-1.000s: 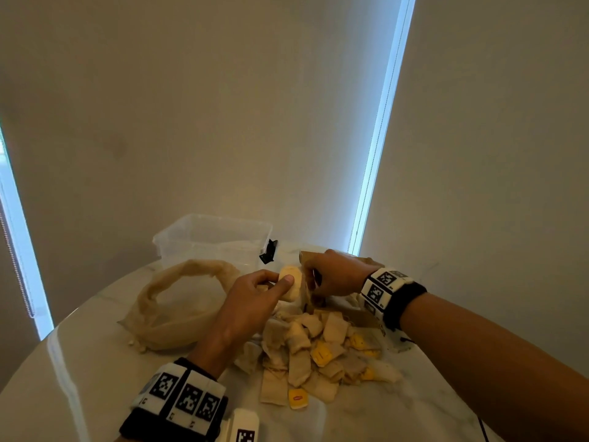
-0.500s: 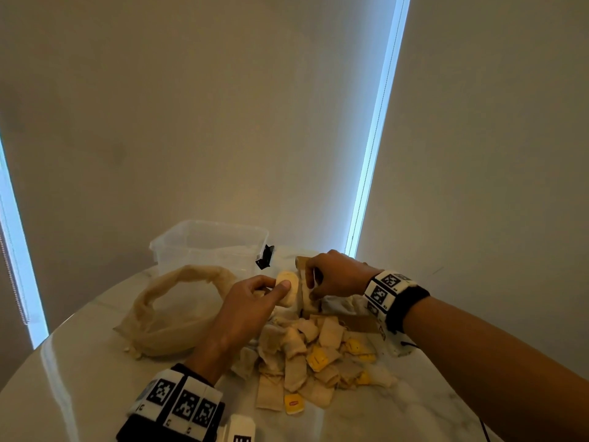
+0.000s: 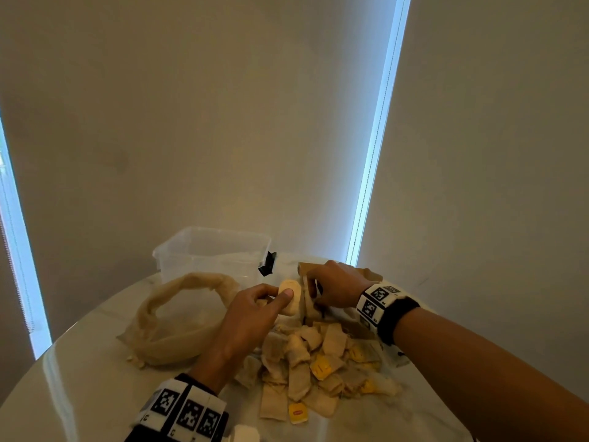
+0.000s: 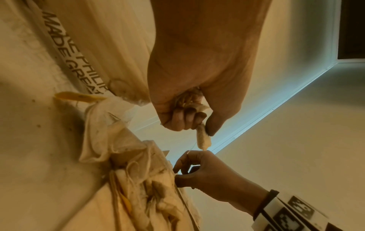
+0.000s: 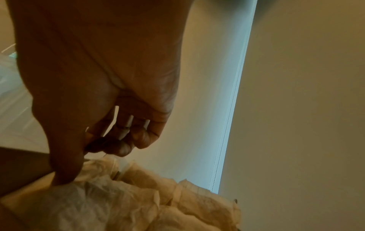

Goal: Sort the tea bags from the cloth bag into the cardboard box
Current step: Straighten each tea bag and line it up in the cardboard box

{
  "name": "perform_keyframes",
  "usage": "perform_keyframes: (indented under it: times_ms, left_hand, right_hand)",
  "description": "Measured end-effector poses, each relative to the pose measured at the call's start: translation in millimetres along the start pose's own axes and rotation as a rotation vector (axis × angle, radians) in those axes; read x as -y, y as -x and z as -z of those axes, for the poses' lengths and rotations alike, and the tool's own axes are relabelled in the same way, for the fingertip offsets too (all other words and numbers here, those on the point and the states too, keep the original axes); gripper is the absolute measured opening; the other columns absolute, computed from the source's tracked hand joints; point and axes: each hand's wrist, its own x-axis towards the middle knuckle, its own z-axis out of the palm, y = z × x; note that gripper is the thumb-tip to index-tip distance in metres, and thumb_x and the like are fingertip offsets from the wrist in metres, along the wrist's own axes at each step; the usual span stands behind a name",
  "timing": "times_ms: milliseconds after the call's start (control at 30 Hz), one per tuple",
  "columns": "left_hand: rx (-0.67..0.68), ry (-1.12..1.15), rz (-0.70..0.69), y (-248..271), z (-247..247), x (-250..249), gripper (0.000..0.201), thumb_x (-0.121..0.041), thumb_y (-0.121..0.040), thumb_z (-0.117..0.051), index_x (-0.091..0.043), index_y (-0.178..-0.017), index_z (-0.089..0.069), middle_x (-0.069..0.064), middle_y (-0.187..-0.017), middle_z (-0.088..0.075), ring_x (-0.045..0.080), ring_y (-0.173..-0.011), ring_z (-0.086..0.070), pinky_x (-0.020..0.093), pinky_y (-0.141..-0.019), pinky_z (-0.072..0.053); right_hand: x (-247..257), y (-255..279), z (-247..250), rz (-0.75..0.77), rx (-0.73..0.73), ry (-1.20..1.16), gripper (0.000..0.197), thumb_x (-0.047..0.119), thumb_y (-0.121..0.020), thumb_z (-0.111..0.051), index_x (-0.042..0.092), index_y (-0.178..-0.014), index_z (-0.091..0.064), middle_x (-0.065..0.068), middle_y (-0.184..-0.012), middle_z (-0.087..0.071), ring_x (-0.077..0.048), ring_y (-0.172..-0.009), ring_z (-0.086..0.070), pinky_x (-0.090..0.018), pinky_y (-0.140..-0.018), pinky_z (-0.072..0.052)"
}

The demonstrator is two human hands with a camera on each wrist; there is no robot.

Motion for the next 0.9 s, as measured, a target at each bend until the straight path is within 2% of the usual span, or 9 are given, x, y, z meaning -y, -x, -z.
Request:
perform_keyframes:
  times_ms: [233, 333, 433, 533, 600, 700, 767, 833, 900]
  left_hand:
    - [0.02, 0.0, 0.021, -1.2, -1.0, 1.8, 0.025, -0.041, -0.099, -0.07, -0.019, -0.107, -0.078, -0.007, -0.085, -0.072, -0.002, -0.064, -0.061, 0.02, -0.064, -0.046]
    - [0.039, 0.003, 0.016, -0.2, -0.6, 2.3, 0.024, -0.041, -0.099, -0.07, -0.02, -0.106, -0.078, -0.005, -0.088, -0.074, -0.002, -0.063, -0.061, 0.022, -0.065, -0.046]
    - [0.045, -0.001, 0.006, 0.5, 0.1, 2.2, 0.023, -0.039, -0.098, -0.071, -0.019, -0.106, -0.078, -0.002, -0.088, -0.074, -0.004, -0.059, -0.06, 0.022, -0.064, -0.047]
    - [0.059, -0.015, -0.01, 1.9, 0.4, 0.6, 0.023, -0.04, -0.098, -0.071, -0.02, -0.108, -0.078, -0.001, -0.092, -0.076, 0.002, -0.07, -0.065, 0.023, -0.066, -0.049]
    - [0.062, -0.022, -0.018, 1.7, 0.7, -0.1, 0.023, -0.041, -0.097, -0.072, -0.021, -0.108, -0.077, -0.001, -0.092, -0.078, 0.01, -0.079, -0.071, 0.025, -0.069, -0.053]
    - [0.069, -0.029, -0.041, 1.3, 0.7, 0.8, 0.017, -0.039, -0.096, -0.074, -0.024, -0.104, -0.078, -0.002, -0.092, -0.079, 0.014, -0.088, -0.074, 0.034, -0.081, -0.06]
    - [0.081, -0.034, -0.039, 1.2, 0.8, 1.5, 0.015, -0.039, -0.096, -0.074, -0.026, -0.103, -0.078, -0.004, -0.093, -0.078, 0.012, -0.089, -0.074, 0.034, -0.086, -0.06]
    - [0.085, -0.039, -0.023, 1.9, 0.6, 0.6, 0.013, -0.039, -0.095, -0.075, -0.028, -0.103, -0.077, -0.005, -0.094, -0.077, 0.012, -0.089, -0.072, 0.028, -0.081, -0.058]
    - [0.077, -0.046, 0.001, 1.8, 0.9, 0.2, 0.016, -0.039, -0.095, -0.076, -0.028, -0.106, -0.076, -0.003, -0.093, -0.075, 0.013, -0.087, -0.071, 0.023, -0.075, -0.054]
  right_hand:
    - [-10.2, 12.0, 19.7, -0.009, 0.084, -0.014, 0.02, 0.034, -0.086, -0.087, 0.026, -0.101, -0.075, 0.011, -0.094, -0.069, -0.009, -0.085, -0.067, -0.027, -0.082, -0.059]
    - [-13.7, 17.8, 34.7, -0.015, 0.054, -0.063, 0.016, 0.032, -0.09, -0.083, 0.027, -0.103, -0.075, 0.009, -0.098, -0.07, -0.01, -0.088, -0.068, -0.027, -0.083, -0.058]
    - [-9.5, 24.7, 50.0, -0.001, -0.009, -0.192, 0.016, 0.029, -0.094, -0.078, 0.024, -0.11, -0.077, 0.009, -0.101, -0.072, -0.005, -0.091, -0.067, -0.025, -0.088, -0.056]
    - [9.0, 32.3, 58.3, 0.016, -0.075, -0.427, 0.025, 0.039, -0.098, -0.074, 0.023, -0.118, -0.074, 0.011, -0.108, -0.073, -0.005, -0.091, -0.071, -0.024, -0.088, -0.056]
    - [24.5, 37.2, 58.3, 0.02, -0.032, -0.573, 0.034, 0.047, -0.099, -0.071, 0.024, -0.124, -0.071, 0.01, -0.112, -0.074, -0.008, -0.093, -0.074, -0.024, -0.082, -0.059]
    - [39.6, 41.4, 53.6, 0.078, 0.041, -0.549, 0.036, 0.044, -0.097, -0.074, 0.026, -0.128, -0.069, 0.01, -0.115, -0.073, -0.006, -0.101, -0.071, -0.027, -0.087, -0.062]
    - [41.9, 41.7, 52.9, 0.127, 0.0, -0.52, 0.026, 0.034, -0.098, -0.076, 0.026, -0.121, -0.072, 0.015, -0.109, -0.073, 0.0, -0.097, -0.07, -0.019, -0.086, -0.059]
    - [41.1, 41.1, 55.6, 0.146, -0.063, -0.497, 0.019, 0.028, -0.098, -0.076, 0.026, -0.117, -0.073, 0.018, -0.104, -0.072, 0.004, -0.093, -0.068, -0.009, -0.077, -0.052]
    - [40.1, 40.2, 57.7, 0.151, -0.084, -0.485, 0.018, 0.025, -0.099, -0.075, 0.025, -0.116, -0.073, 0.017, -0.105, -0.072, 0.003, -0.094, -0.068, -0.007, -0.072, -0.051]
